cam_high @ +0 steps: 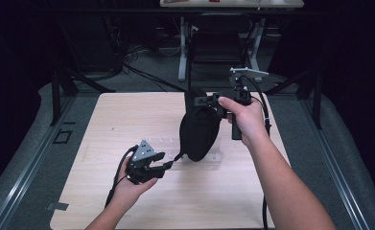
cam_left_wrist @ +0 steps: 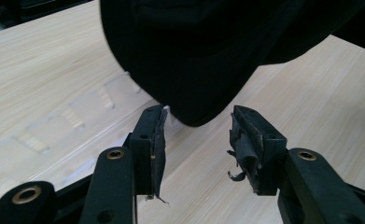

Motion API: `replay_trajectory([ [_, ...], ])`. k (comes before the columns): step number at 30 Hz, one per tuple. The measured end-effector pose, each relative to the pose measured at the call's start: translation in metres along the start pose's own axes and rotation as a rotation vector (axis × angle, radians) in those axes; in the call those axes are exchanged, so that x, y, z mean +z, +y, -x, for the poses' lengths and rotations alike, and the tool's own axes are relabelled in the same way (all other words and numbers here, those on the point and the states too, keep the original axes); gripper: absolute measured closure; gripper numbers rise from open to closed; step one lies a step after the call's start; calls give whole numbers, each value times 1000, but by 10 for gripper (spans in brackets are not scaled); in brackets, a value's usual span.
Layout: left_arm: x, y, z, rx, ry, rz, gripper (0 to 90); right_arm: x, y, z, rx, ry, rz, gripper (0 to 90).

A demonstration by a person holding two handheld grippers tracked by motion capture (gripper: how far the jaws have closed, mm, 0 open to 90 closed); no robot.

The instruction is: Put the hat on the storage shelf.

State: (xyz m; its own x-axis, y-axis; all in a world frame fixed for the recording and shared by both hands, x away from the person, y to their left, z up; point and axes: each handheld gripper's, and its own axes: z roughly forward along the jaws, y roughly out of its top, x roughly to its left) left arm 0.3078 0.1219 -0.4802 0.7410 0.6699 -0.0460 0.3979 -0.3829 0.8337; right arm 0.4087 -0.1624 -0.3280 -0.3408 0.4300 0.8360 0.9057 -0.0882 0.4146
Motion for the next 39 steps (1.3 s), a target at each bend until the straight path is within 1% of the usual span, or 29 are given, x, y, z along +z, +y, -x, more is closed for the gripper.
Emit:
replay_trajectory([
  [6,7,10,10,33,-7,-5,552,3,0,-1,0,6,-4,878],
  [9,10,15,13,44,-5,-11,581,4,0,-2,1,9,-5,877],
  [10,12,16,14,50,2,-14,598,5,0,-2,2,9,-5,877],
  [13,14,17,16,73,29,-34,729,6,0,-2,0,12,-5,876],
  [14,15,16,17,91,45,-31,780,6,0,-2,-1,13,-7,875],
  [15,15,16,17,91,45,-31,795,6,0,-2,-1,13,-7,875],
  [17,15,15,20,128,68,-30,813,6,-1,-2,-3,13,-5,872],
  [19,15,14,22,148,80,-36,820,7,-2,-3,2,18,0,870],
  [20,15,14,22,153,83,-37,825,7,-2,-2,-2,22,-8,868],
  [23,15,13,22,154,84,-35,832,7,-4,-3,-12,24,-7,854],
  [24,14,13,21,156,84,-37,833,7,-4,-4,-17,26,-1,833],
  [28,14,12,19,155,77,-29,834,5,-5,-5,-29,21,2,826],
  [30,14,12,19,164,76,-26,837,3,-6,-6,-32,31,9,806],
  [35,13,11,17,163,77,-25,842,0,-7,-9,-37,43,6,802],
  [36,13,11,16,160,79,-30,847,-3,-8,-11,-53,25,4,800],
  [39,12,8,12,148,88,-39,852,-6,-8,-12,-58,19,10,799],
])
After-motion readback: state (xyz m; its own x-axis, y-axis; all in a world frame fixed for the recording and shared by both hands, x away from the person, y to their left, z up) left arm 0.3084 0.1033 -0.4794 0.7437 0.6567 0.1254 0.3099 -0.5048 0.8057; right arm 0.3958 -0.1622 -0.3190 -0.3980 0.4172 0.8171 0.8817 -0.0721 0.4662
